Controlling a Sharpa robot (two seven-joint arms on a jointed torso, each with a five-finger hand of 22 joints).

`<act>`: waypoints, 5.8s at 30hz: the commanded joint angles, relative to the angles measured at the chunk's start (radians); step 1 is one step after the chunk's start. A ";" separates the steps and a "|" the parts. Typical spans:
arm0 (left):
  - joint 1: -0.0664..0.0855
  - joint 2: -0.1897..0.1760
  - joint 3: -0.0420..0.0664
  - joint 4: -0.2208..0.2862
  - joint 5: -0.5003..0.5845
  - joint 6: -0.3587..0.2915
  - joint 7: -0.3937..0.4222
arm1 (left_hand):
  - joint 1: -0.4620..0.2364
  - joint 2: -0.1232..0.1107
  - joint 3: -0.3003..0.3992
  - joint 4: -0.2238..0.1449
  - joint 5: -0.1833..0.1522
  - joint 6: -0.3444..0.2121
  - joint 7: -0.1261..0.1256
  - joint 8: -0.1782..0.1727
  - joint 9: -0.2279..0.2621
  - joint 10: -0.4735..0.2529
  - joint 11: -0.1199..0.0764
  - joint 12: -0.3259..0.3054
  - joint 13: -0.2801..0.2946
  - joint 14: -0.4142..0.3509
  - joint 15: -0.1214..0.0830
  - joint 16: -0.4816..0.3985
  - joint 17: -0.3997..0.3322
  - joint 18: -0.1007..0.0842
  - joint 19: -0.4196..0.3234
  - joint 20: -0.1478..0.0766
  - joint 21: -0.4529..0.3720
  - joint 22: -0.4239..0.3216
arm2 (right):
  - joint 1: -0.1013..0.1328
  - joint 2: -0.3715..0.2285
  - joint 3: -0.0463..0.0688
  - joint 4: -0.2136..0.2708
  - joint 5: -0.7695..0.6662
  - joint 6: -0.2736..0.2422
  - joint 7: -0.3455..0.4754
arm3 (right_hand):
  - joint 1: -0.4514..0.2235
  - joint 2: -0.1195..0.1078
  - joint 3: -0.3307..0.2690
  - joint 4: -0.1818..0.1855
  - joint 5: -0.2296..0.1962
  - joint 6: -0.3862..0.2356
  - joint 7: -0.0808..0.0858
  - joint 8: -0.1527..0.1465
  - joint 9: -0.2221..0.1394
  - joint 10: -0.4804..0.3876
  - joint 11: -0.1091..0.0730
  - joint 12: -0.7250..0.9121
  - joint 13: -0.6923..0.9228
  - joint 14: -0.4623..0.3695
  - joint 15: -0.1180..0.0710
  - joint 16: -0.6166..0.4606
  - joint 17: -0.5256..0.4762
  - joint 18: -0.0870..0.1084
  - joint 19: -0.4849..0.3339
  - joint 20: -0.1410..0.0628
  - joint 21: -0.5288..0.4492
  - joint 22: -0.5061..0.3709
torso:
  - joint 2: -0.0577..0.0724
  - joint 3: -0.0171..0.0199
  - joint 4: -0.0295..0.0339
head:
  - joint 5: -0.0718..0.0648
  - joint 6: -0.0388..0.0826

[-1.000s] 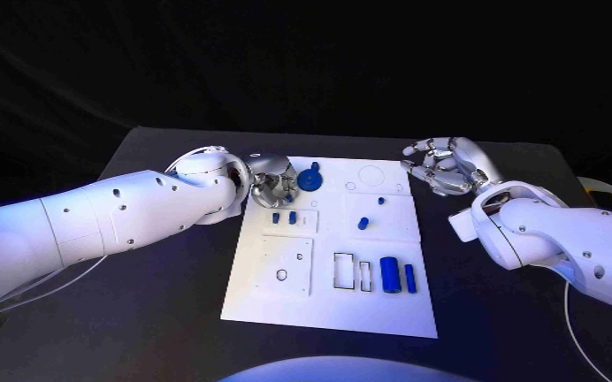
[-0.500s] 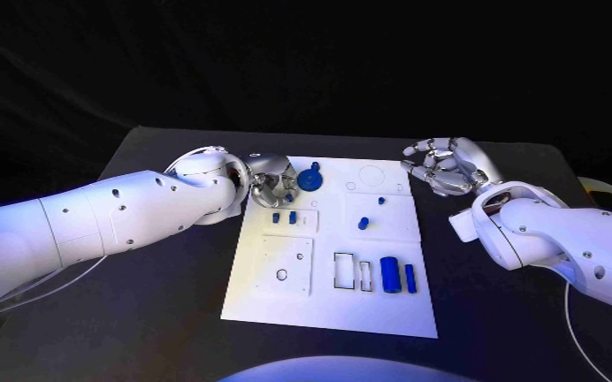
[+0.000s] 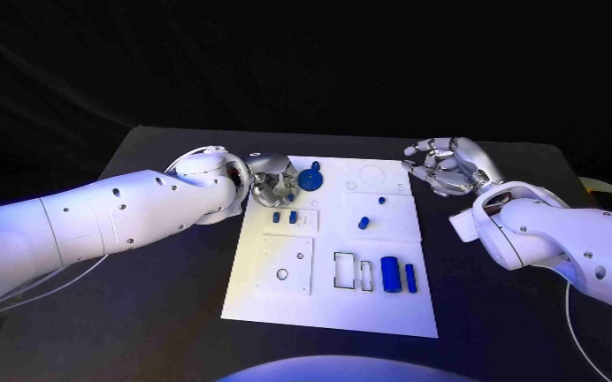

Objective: Assemble the parts on the task board

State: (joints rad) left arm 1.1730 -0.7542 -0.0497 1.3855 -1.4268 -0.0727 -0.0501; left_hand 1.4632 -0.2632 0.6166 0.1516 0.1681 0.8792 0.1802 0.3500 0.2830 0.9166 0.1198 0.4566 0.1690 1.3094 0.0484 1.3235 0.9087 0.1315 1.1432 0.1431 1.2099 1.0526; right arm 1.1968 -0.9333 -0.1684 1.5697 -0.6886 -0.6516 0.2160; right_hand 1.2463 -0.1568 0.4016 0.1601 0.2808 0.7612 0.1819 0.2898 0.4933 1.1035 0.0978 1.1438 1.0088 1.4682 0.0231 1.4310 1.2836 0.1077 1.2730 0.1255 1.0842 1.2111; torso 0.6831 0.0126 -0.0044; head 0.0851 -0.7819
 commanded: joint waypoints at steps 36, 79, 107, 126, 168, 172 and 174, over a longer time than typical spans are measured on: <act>-0.006 -0.014 0.001 0.011 0.040 -0.028 0.037 | -0.009 -0.003 -0.006 0.005 -0.002 0.027 -0.009 -0.023 -0.009 -0.016 -0.001 0.000 -0.003 -0.015 -0.004 0.004 -0.019 0.000 -0.010 -0.001 -0.012 -0.004 | -0.003 -0.001 0.000 0.000 -0.010 0.006 0.007 | -0.004 0.001 0.000 0.008 0.005 -0.008 -0.001 0.006 -0.002 -0.007 -0.002 0.001 -0.003 0.017 -0.004 -0.004 -0.002 0.008 -0.007 -0.001 -0.009 -0.002 | 0.000 0.0002 0.0002 | 0.000 0.001; -0.006 -0.053 0.006 0.024 0.247 -0.080 0.132 | 0.053 0.057 -0.429 0.140 0.005 -0.058 -0.034 -0.131 -0.086 -0.146 0.031 -0.017 -0.052 -0.061 0.027 0.019 -0.110 0.018 -0.066 0.029 -0.106 -0.099 | -0.003 -0.003 0.000 -0.007 -0.010 0.005 0.010 | -0.003 0.000 0.000 0.008 0.005 -0.010 -0.001 0.007 -0.003 -0.013 -0.002 -0.004 -0.010 0.014 -0.004 -0.010 -0.012 0.010 -0.012 -0.001 -0.019 -0.008 | 0.000 -0.0003 -0.0005 | -0.005 0.000; 0.005 -0.202 0.035 0.106 1.223 -0.155 0.365 | 0.018 0.044 -0.131 0.124 0.002 0.065 -0.002 -0.067 -0.075 0.061 -0.004 0.022 -0.085 -0.273 -0.002 -0.286 -0.516 0.053 -0.223 0.004 -0.386 -0.351 | 0.052 0.004 0.003 -0.006 -0.683 0.471 -0.234 | 0.042 -0.054 0.196 -0.149 -0.128 0.105 -0.011 -0.001 -0.066 -0.106 0.003 -0.792 -0.708 0.012 -0.002 -0.068 -0.091 0.004 0.022 -0.003 -0.012 0.032 | -0.010 -0.0045 0.0006 | -0.051 0.024; 0.001 -0.224 0.033 0.167 1.311 -0.151 0.424 | 0.021 0.046 -0.128 0.114 0.002 0.058 0.002 -0.068 -0.074 0.068 -0.004 0.023 -0.083 -0.275 -0.002 -0.297 -0.520 0.053 -0.219 0.003 -0.400 -0.361 | 0.058 0.076 0.003 0.010 -1.021 0.406 -0.430 | 0.027 -0.066 0.190 -0.148 -0.137 0.119 0.000 -0.017 -0.081 -0.111 0.017 -0.870 -0.788 0.022 0.007 -0.061 -0.081 -0.004 0.048 -0.001 0.020 0.059 | -0.006 -0.0029 0.0015 | -0.076 0.023; 0.001 -0.233 0.033 0.178 1.313 -0.130 0.375 | 0.007 0.039 -0.135 0.109 0.000 0.016 0.022 -0.088 -0.079 0.038 0.013 0.012 -0.082 -0.281 0.011 -0.308 -0.522 0.051 -0.210 0.010 -0.427 -0.380 | -0.003 0.174 -0.001 -0.074 -1.046 0.393 -0.443 | 0.043 -0.052 0.256 -0.184 -0.194 0.193 -0.011 -0.015 -0.103 -0.059 0.011 -0.944 -0.891 0.003 0.001 -0.098 -0.137 -0.003 0.044 -0.002 0.008 0.067 | -0.008 -0.0027 0.0015 | -0.072 0.007; 0.001 -0.233 0.033 0.178 1.313 -0.127 0.371 | 0.007 0.039 -0.135 0.109 0.000 0.016 0.022 -0.089 -0.079 0.037 0.014 0.012 -0.082 -0.282 0.012 -0.308 -0.522 0.051 -0.210 0.010 -0.428 -0.381 | -0.006 0.176 -0.001 -0.075 -1.052 0.394 -0.445 | 0.061 -0.048 0.266 -0.202 -0.193 0.204 -0.013 -0.013 -0.105 -0.038 0.008 -0.940 -0.895 0.005 -0.001 -0.092 -0.129 -0.006 0.056 -0.002 0.030 0.083 | -0.008 -0.0027 0.0008 | -0.071 0.006; 0.001 -0.233 0.033 0.178 1.313 -0.126 0.370 | 0.008 0.040 -0.135 0.107 0.000 0.015 0.023 -0.089 -0.079 0.036 0.014 0.012 -0.082 -0.283 0.012 -0.309 -0.522 0.051 -0.210 0.011 -0.429 -0.382 | -0.007 0.176 -0.001 -0.075 -1.056 0.396 -0.446 | 0.077 -0.042 0.274 -0.217 -0.194 0.211 -0.015 -0.011 -0.106 -0.021 0.004 -0.936 -0.896 0.009 -0.005 -0.086 -0.119 -0.010 0.066 -0.005 0.048 0.095 | -0.008 -0.0027 0.0008 | -0.072 0.004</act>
State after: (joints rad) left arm 1.1737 -0.9876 -0.0177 1.5608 -0.1200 -0.2220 0.3239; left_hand 1.4788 -0.2238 0.4815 0.2646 0.1741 0.9024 0.2035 0.2646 0.2047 0.9580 0.1324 0.4751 0.0856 1.0307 0.0591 1.0175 0.3875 0.1706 0.9309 0.1486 0.7863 0.6718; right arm 1.1967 -0.7579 -0.1653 1.4972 -1.7237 -0.2769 -0.2174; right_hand 1.3139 -0.2026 0.6756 -0.0542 0.0846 0.9681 0.1653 0.2781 0.3880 1.0808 0.1030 0.2034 0.1101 1.4646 0.0232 1.3424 1.1646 0.1149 1.3369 0.1197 1.1326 1.3042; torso 0.6749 0.0096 -0.0032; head 0.0133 -0.7765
